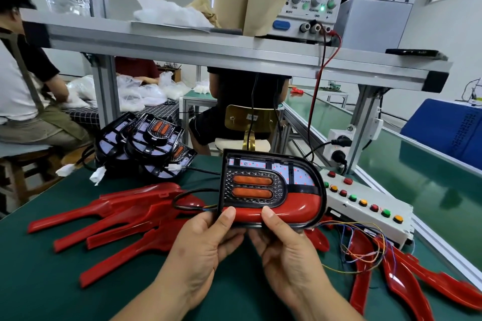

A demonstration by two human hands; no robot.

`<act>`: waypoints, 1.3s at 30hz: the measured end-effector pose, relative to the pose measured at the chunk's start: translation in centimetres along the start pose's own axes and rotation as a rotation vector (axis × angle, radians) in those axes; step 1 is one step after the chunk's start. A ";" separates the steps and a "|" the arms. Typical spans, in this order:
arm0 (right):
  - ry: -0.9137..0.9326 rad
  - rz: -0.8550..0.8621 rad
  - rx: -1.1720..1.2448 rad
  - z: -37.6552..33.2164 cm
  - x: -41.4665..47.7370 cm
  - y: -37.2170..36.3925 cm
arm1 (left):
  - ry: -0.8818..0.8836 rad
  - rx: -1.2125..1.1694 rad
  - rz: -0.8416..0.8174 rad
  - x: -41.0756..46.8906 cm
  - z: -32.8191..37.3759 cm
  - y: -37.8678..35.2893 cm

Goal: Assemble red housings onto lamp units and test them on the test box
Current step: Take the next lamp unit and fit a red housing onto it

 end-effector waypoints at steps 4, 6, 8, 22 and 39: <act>0.013 0.062 -0.018 0.2 0.4 0.2 | -0.023 0.063 0.038 0.6 -0.5 0.0; 0.023 0.080 -0.034 0.1 0.5 0.2 | -0.017 0.072 0.049 0.8 -0.6 -0.1; 0.036 0.075 -0.049 0.0 0.6 0.3 | -0.007 0.064 0.060 1.1 -0.7 0.0; 0.018 0.100 0.029 -2.9 0.7 1.3 | 0.084 0.035 -0.026 0.9 2.1 2.0; 0.048 0.266 0.090 -3.5 1.7 3.4 | 0.181 1.723 0.053 1.5 8.6 9.7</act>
Point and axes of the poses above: each hand's wrist, its own x-axis towards the middle knuckle, its own y-axis out of the back of the hand, z = x × y, the point moved 3 cm from there along x, towards the middle knuckle, and after that the axes turned 6 degrees about -x, right-handed, at the moved point
